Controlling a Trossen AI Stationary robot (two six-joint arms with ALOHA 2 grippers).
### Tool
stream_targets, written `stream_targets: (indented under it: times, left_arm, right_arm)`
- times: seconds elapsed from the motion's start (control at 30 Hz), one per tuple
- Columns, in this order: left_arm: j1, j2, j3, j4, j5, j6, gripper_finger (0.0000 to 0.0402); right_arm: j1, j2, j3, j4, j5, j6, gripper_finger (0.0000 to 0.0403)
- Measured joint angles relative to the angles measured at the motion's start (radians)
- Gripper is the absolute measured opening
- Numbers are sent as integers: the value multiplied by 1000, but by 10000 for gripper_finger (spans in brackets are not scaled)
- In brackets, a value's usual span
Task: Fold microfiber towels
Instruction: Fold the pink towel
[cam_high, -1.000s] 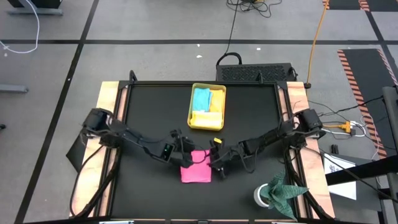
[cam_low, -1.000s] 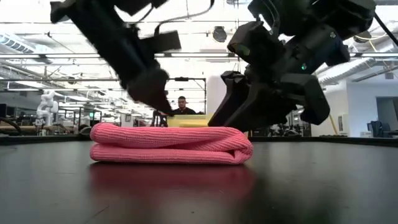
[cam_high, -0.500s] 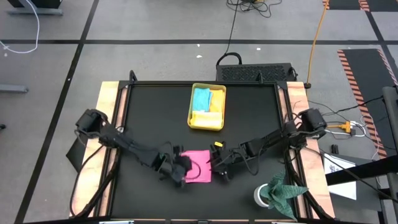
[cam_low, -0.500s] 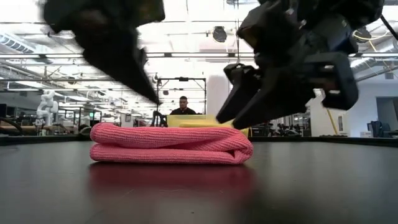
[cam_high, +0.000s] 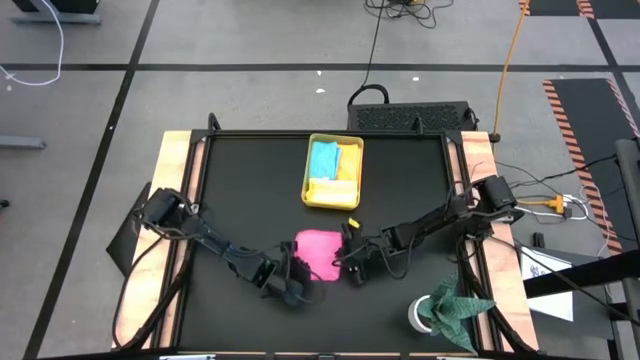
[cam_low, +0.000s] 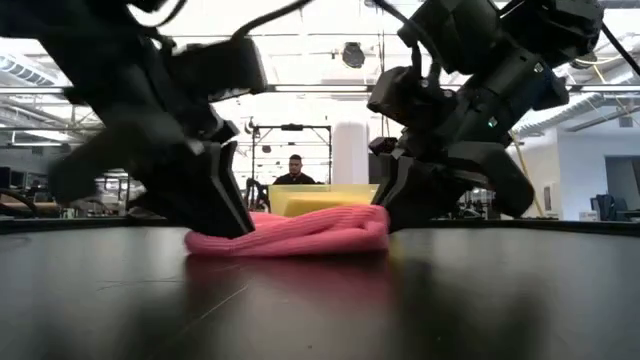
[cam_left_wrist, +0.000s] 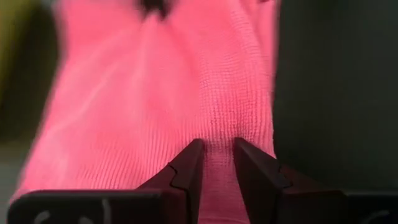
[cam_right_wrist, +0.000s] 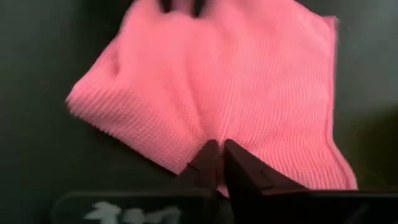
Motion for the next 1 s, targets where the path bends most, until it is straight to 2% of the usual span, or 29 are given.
stream_targets:
  times: [0.07, 0.17, 0.27, 0.4, 0.53, 0.67, 0.8, 0.9, 1.0]
  left_arm:
    - [18, -17, -4, -49, -78, 75, 97]
    - [51, -43, -6, -124, -154, 163, 97]
    - [82, -86, -6, -205, -192, 170, 97]
    - [94, -137, -6, -257, -157, 82, 97]
    - [76, -158, -6, -215, -114, 67, 97]
    - [68, -154, -5, -159, -101, 78, 97]
    - [69, -150, -5, -185, -98, 79, 97]
    - [68, -150, -5, -184, -115, 74, 97]
    - [68, -150, -5, -135, -101, 83, 97]
  right_arm:
    - [6, -15, 0, -41, 31, 54, 5]
    - [33, -17, 0, -36, 28, 156, 10]
    - [63, -14, 0, 4, 26, 210, 19]
    - [95, -14, 0, 36, 29, 155, 29]
    - [110, -14, 0, 65, 27, 102, 50]
    - [114, -13, 0, 80, 7, 73, 93]
    - [116, -28, 0, 46, -26, 49, 147]
    - [115, -76, 0, -8, 3, 67, 180]
    - [115, -133, 0, -76, 33, 129, 194]
